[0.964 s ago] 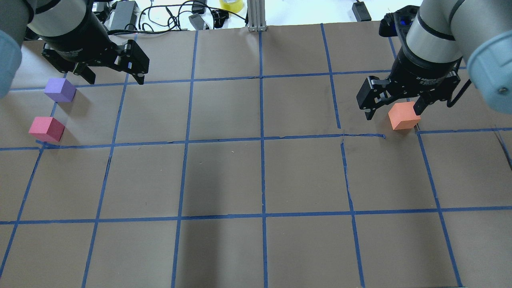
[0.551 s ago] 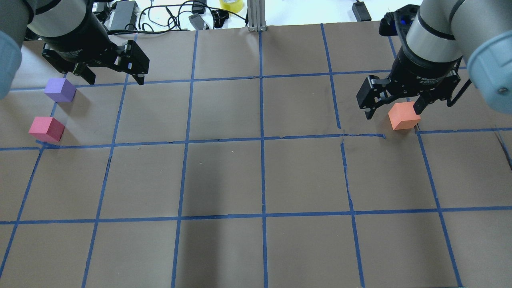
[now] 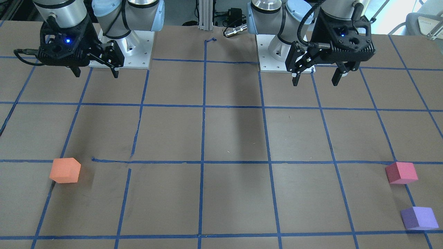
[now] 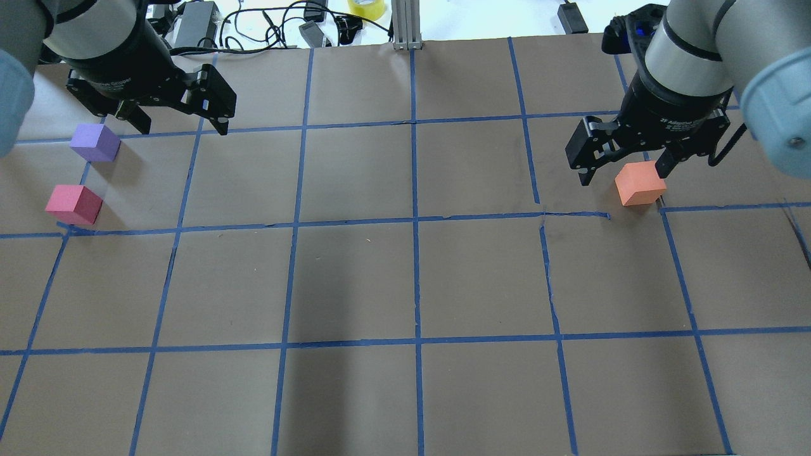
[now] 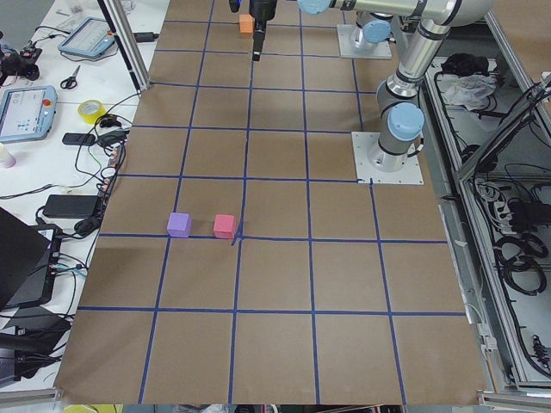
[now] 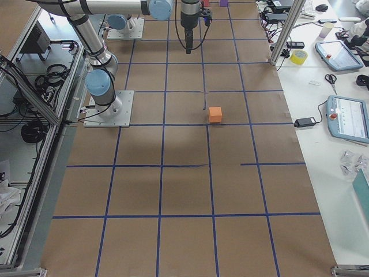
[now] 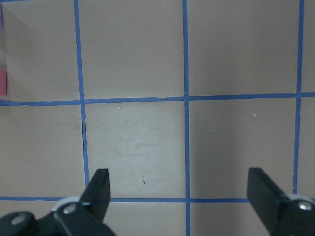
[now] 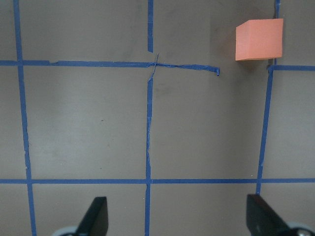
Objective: Arrange blocks in a line
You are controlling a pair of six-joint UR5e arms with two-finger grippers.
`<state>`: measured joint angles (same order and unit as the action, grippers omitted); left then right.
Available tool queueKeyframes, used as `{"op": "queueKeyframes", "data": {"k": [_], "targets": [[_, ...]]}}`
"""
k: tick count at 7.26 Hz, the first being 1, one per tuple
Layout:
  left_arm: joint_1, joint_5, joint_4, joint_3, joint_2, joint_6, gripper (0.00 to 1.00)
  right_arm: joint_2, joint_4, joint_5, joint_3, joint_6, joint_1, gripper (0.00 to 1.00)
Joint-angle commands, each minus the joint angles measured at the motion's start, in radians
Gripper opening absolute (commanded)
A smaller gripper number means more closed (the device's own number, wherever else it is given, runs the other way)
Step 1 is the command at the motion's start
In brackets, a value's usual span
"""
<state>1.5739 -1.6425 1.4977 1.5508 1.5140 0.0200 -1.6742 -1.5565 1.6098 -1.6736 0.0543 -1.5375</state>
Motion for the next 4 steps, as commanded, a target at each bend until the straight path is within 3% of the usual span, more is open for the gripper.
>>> {"op": "queueKeyframes", "data": {"k": [1,2,4], "targets": [[0.000,0.000,0.001,0.000,0.000,0.000,1.00,0.001,-0.002,-0.002,0.000,0.001,0.007,1.00],[0.000,-0.002,0.001,0.000,0.000,0.000,1.00,0.002,0.004,0.010,-0.002,0.002,0.005,1.00],[0.000,-0.002,0.001,0.000,0.000,0.001,1.00,0.036,-0.045,0.221,-0.003,-0.016,0.008,1.00]]}}
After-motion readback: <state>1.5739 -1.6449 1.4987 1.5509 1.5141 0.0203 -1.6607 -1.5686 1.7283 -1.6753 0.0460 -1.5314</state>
